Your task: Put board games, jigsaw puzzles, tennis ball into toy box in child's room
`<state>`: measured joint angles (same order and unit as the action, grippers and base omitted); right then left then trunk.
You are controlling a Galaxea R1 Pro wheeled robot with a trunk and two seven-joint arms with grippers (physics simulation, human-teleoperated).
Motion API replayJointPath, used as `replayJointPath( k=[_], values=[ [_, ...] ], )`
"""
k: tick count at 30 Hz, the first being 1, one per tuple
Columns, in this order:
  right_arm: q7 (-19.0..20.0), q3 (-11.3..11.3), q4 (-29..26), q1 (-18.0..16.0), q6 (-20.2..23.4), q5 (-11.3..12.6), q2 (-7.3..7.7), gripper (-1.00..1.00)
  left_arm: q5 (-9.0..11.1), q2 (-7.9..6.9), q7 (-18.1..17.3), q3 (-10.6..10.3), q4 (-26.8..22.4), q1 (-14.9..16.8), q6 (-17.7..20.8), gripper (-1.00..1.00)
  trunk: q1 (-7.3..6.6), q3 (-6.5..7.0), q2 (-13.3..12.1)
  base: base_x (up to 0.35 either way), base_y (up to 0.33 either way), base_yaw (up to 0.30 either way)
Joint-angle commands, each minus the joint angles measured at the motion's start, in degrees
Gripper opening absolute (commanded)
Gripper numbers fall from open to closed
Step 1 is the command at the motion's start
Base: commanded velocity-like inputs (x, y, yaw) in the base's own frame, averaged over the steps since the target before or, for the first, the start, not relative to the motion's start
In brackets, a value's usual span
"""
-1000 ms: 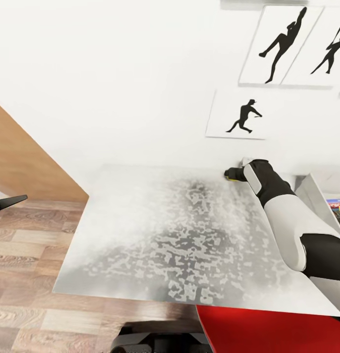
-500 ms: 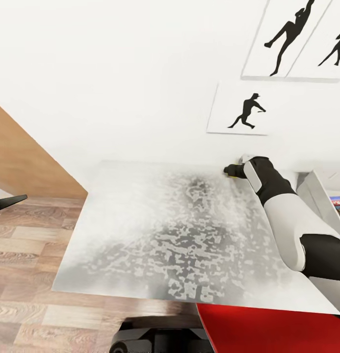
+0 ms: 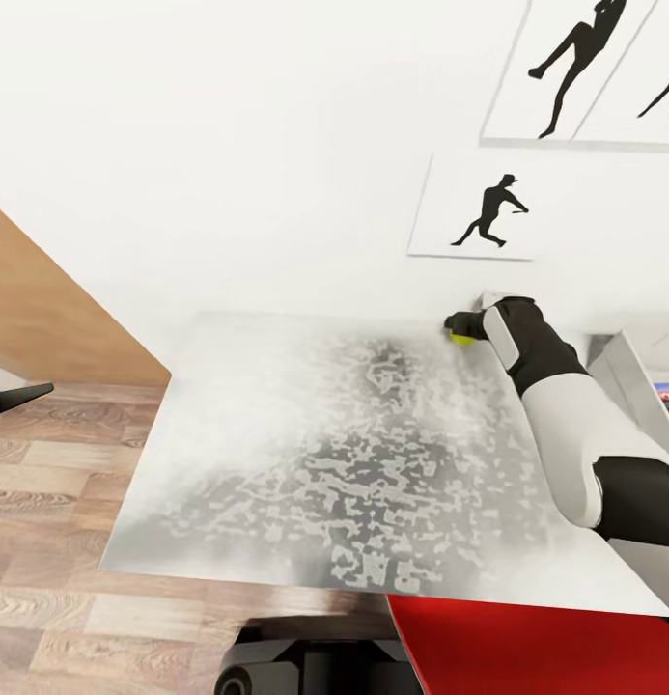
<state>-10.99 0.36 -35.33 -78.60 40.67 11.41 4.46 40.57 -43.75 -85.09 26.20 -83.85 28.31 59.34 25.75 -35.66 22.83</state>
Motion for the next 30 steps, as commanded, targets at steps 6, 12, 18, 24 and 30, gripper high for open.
replayJointPath(
  k=[6,12,18,24,30],
  values=[
    [-1.02,-0.15,-0.01,-0.48,0.55,0.85,0.19,1.00,0.04,-0.02,-0.16,-0.01,0.00,0.04,0.60,1.00,0.03,-0.12,0.09,0.000,0.000,0.000],
    [-1.13,-0.26,0.04,-1.00,2.73,0.72,0.09,-1.00,0.04,-0.02,-0.09,-0.01,0.00,0.06,0.60,1.00,0.03,-0.12,0.09,0.000,0.000,0.000],
    [-1.06,-0.27,0.13,-1.20,3.55,0.71,-0.01,-1.00,0.04,-0.09,-0.08,-0.01,0.00,0.08,0.60,1.00,0.03,-0.12,0.09,0.000,0.000,0.000],
    [-1.05,-0.27,0.23,-1.19,3.64,0.64,-0.01,-1.00,0.04,-0.13,-0.08,-0.01,0.00,0.08,0.60,1.00,0.03,-0.12,0.09,0.000,0.000,0.000],
    [-0.98,-0.27,0.21,-1.17,3.71,0.69,0.18,-1.00,0.04,-0.28,-0.08,-0.01,0.00,0.08,0.60,1.00,0.03,-0.12,0.09,0.000,0.000,0.000]
  ],
)
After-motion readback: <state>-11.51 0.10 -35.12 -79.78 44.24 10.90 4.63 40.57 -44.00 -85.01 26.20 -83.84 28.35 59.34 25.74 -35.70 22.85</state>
